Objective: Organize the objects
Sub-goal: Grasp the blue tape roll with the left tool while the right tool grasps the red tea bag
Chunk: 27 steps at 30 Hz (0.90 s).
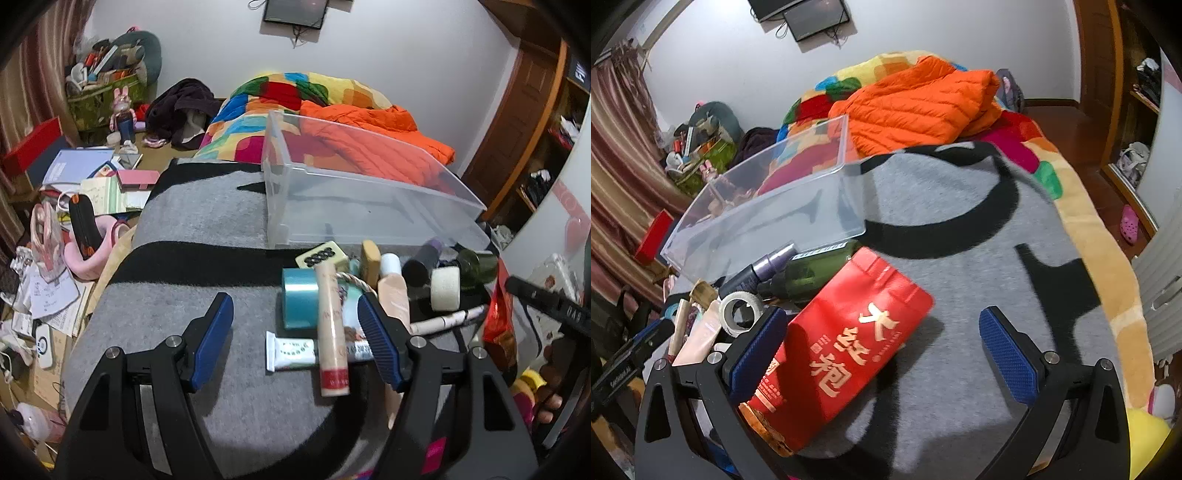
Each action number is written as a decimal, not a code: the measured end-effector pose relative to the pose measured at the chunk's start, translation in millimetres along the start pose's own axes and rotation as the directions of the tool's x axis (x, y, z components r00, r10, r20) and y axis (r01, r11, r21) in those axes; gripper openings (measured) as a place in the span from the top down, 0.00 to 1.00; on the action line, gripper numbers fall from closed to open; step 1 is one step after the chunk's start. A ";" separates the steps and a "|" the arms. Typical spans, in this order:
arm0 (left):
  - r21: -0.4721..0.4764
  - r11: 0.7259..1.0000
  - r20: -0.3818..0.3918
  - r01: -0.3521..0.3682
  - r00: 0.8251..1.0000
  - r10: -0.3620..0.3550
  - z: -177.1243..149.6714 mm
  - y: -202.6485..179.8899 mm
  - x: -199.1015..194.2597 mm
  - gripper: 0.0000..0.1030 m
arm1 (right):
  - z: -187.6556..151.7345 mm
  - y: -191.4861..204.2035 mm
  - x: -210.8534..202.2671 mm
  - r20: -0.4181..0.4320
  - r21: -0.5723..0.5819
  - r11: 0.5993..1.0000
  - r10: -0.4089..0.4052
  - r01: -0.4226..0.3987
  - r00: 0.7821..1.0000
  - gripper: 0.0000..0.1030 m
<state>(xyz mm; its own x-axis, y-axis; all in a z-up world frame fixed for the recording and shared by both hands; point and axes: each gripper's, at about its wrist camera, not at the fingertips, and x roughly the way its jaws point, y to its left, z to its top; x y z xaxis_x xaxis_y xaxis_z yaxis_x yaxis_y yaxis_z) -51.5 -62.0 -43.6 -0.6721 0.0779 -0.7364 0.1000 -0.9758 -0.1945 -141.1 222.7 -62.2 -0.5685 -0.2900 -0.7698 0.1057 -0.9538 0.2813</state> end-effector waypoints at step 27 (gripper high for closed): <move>-0.030 0.999 0.056 -0.024 0.998 0.026 5.1 14.9 -10.2 0.83 | 7.6 11.3 9.0 -0.034 -0.169 0.984 0.048 -0.053 0.998 0.20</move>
<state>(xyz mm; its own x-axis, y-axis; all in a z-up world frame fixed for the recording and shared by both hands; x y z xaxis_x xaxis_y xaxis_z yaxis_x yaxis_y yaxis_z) -46.9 -78.3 -35.7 -0.7093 0.0414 -0.7037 0.1382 -0.9707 -0.1964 -151.2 209.9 -61.6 -0.5344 -0.3383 -0.7746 0.2727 -0.9364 0.2208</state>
